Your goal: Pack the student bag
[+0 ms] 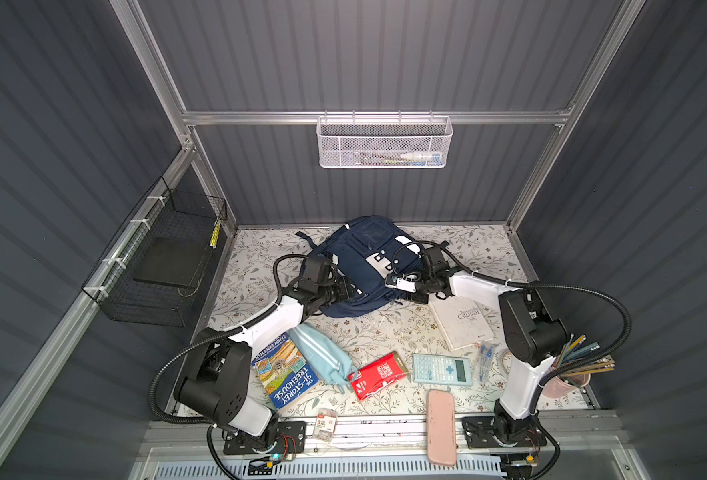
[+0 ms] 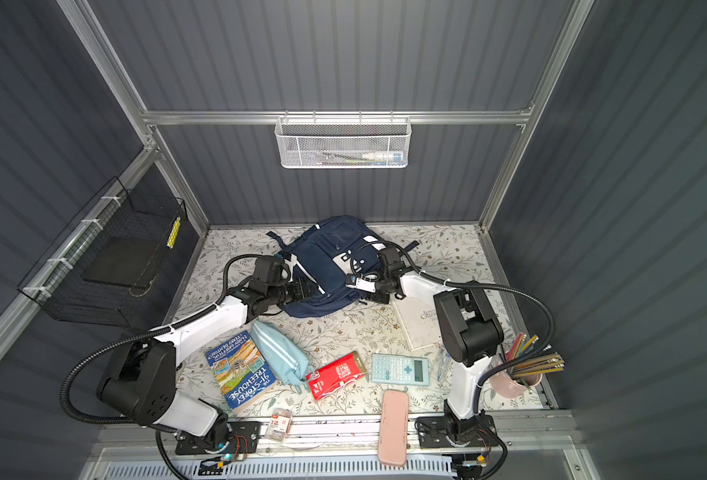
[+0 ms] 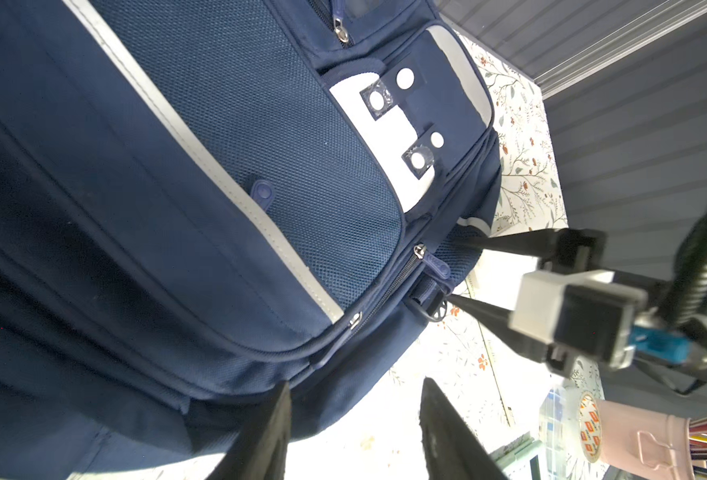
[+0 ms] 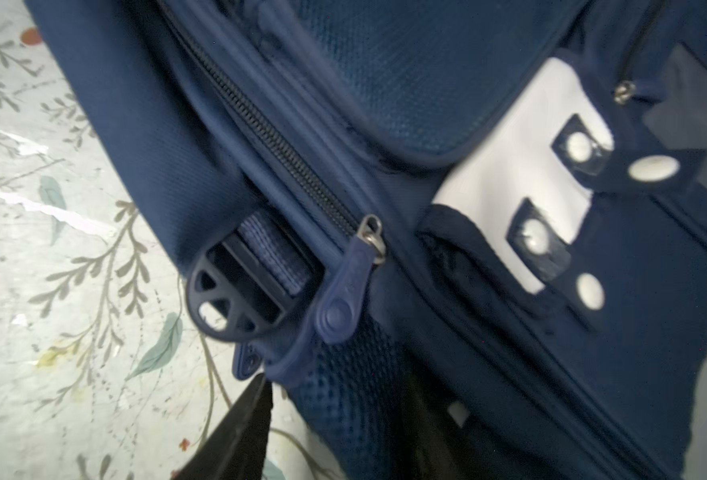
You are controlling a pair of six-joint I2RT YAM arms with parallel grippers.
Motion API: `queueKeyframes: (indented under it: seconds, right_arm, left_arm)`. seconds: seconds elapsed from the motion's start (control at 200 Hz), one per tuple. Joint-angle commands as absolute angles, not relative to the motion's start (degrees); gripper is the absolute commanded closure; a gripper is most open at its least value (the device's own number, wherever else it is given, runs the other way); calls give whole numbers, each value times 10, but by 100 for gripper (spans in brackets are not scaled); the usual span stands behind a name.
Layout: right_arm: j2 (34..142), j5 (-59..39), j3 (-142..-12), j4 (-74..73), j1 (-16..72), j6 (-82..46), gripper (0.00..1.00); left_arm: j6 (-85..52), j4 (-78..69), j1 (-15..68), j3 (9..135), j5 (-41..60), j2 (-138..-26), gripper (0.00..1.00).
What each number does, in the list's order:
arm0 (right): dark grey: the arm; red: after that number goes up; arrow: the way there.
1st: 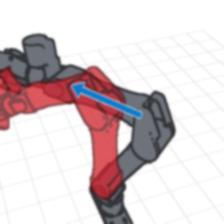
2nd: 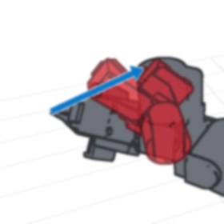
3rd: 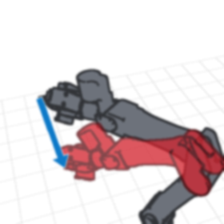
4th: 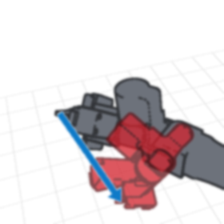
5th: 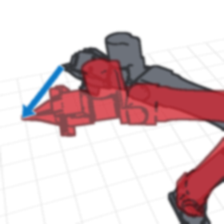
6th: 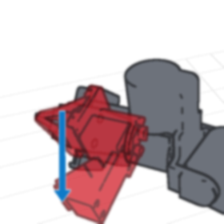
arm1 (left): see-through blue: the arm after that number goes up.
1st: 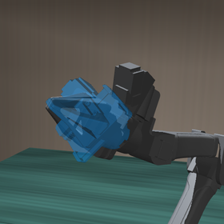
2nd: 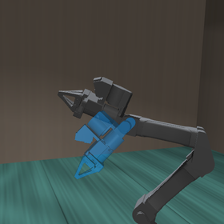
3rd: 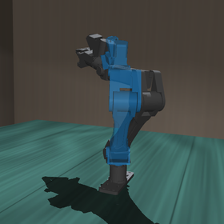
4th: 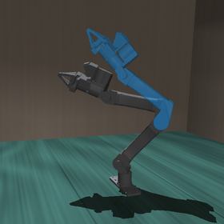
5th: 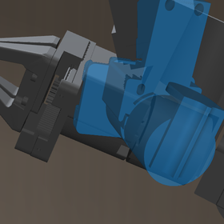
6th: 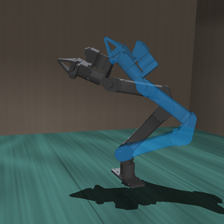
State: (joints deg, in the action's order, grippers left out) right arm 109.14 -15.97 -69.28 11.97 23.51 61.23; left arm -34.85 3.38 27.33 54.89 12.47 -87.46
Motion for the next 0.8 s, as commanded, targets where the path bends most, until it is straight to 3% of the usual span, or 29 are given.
queueKeyframes:
  seconds: [0.0, 0.045, 0.09, 0.105, 0.235, 0.47, 0.795]
  right_arm:
    - [1112, -139, -712, 114, 240, 646, 54]
    - [1119, -136, -721, 132, 239, 658, 66]
    - [1122, -143, -734, 155, 238, 660, 95]
    - [1122, -146, -737, 160, 237, 656, 100]
    - [1090, -209, -776, 203, 240, 579, 100]
    - [1072, -258, -841, 251, 249, 421, 100]
    - [1047, -317, -837, 287, 256, 352, 100]
  left_arm:
    - [-359, 21, 273, 542, 144, -887, 49]
    - [-361, 18, 273, 540, 145, -887, 49]
    - [-363, 14, 273, 538, 150, -887, 49]
    - [-363, 14, 273, 538, 152, -888, 49]
    - [-364, -6, 290, 527, 135, -862, 51]
    - [-368, -75, 488, 506, -80, -831, 54]
    - [-335, -84, 494, 568, -191, -962, 48]
